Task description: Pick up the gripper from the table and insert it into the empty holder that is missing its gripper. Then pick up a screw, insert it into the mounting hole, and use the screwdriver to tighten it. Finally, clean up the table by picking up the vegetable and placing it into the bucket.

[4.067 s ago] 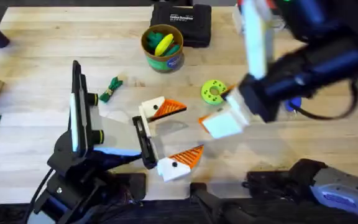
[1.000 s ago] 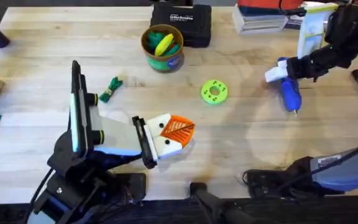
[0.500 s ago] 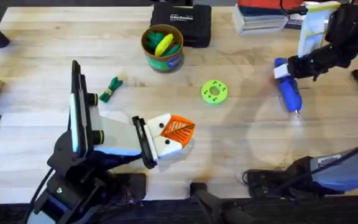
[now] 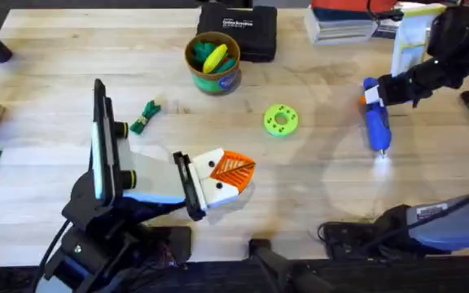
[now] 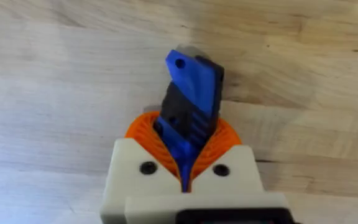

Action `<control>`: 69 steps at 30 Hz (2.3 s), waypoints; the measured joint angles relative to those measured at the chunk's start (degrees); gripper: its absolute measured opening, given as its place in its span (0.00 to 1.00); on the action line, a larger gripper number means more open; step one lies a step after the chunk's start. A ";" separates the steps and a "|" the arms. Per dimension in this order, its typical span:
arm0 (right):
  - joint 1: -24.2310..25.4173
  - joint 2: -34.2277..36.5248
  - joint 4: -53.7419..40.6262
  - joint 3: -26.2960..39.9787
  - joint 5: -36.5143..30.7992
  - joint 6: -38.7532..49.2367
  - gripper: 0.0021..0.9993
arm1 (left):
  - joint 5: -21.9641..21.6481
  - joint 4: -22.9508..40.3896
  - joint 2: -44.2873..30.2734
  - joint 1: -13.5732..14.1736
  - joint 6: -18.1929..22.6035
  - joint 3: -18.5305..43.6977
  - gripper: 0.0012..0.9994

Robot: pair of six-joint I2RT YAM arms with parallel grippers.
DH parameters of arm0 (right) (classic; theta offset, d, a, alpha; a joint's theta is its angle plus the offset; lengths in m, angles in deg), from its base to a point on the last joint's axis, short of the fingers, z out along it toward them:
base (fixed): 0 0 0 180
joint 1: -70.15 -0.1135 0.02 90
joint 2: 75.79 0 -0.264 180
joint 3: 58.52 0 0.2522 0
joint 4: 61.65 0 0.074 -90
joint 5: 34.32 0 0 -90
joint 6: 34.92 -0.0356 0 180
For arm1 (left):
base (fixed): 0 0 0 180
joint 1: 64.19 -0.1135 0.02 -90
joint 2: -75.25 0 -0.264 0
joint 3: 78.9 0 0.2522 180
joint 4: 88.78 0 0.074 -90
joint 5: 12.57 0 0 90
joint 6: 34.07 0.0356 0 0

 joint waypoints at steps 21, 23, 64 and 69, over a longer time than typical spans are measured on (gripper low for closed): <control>-0.02 -30.09 -0.53 0.00 -0.13 -7.24 0.03 | -0.04 0.02 0.01 0.00 0.00 0.00 0.00; -0.29 -33.81 -0.10 -0.61 -0.14 -7.83 0.03 | -0.03 0.01 0.01 0.00 -0.01 0.00 0.00; -56.66 -56.07 55.58 -25.16 16.59 -31.77 0.03 | -0.07 0.00 -0.01 0.00 0.01 0.00 0.00; -62.65 -50.50 64.25 -25.20 16.87 -30.66 0.03 | -0.07 0.02 0.01 0.00 -0.01 0.00 0.00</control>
